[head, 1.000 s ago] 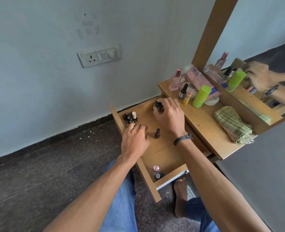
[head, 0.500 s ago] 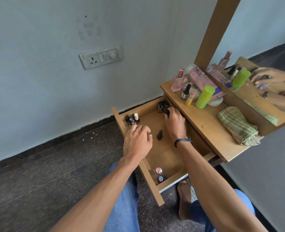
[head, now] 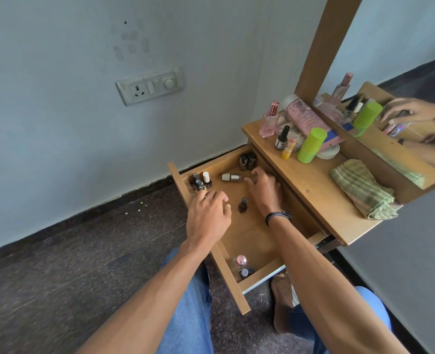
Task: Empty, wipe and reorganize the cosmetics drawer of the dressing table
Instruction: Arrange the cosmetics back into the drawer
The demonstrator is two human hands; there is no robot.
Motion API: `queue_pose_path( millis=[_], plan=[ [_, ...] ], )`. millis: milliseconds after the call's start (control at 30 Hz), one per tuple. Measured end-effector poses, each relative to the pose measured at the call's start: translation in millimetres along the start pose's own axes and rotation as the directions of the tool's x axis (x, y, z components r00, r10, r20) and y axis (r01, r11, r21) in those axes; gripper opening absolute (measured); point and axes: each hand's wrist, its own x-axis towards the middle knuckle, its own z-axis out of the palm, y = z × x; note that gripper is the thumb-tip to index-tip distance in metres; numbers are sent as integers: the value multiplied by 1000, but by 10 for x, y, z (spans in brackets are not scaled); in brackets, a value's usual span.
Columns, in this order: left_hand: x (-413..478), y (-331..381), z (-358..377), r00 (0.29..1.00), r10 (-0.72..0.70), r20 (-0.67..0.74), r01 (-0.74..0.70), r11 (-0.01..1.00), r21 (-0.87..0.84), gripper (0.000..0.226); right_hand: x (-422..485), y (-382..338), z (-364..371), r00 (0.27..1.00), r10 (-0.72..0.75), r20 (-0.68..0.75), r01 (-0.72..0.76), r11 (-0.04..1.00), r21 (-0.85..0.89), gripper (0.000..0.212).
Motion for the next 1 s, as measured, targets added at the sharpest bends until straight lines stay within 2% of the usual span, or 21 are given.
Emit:
queue_pose_path(
  millis=[133,233,300,467,733,800,900,1000],
  plan=[
    [2,7,-2,1000,0,5,0,1000,-3,17,92,6,87,983,-174,59,174,985,13,29],
    [0,5,-6,1000,-4,3,4,1000,-1,18,155,17,151,943,-321,92,320,947,22,30],
    [-4,1,-1,1000,-5,-1,5,1000,2,18,179,39,178,921,-370,124,369,929,36,34],
    [-7,11,-11,1000,-13,-14,13,1000,-10,17,189,85,156,863,-424,275,401,906,137,37],
    [-2,10,-13,1000,-10,-3,10,1000,-2,17,283,86,67,798,-386,462,332,922,197,36],
    [1,10,-18,1000,-16,3,16,1000,-7,18,251,102,58,849,-340,404,285,939,193,34],
    [6,19,-26,1000,-16,5,16,1000,-11,18,168,99,38,964,-227,139,191,954,230,29],
    [6,19,-36,1000,-11,7,11,1000,-1,19,161,24,3,985,-168,-30,170,956,238,35]
  ],
)
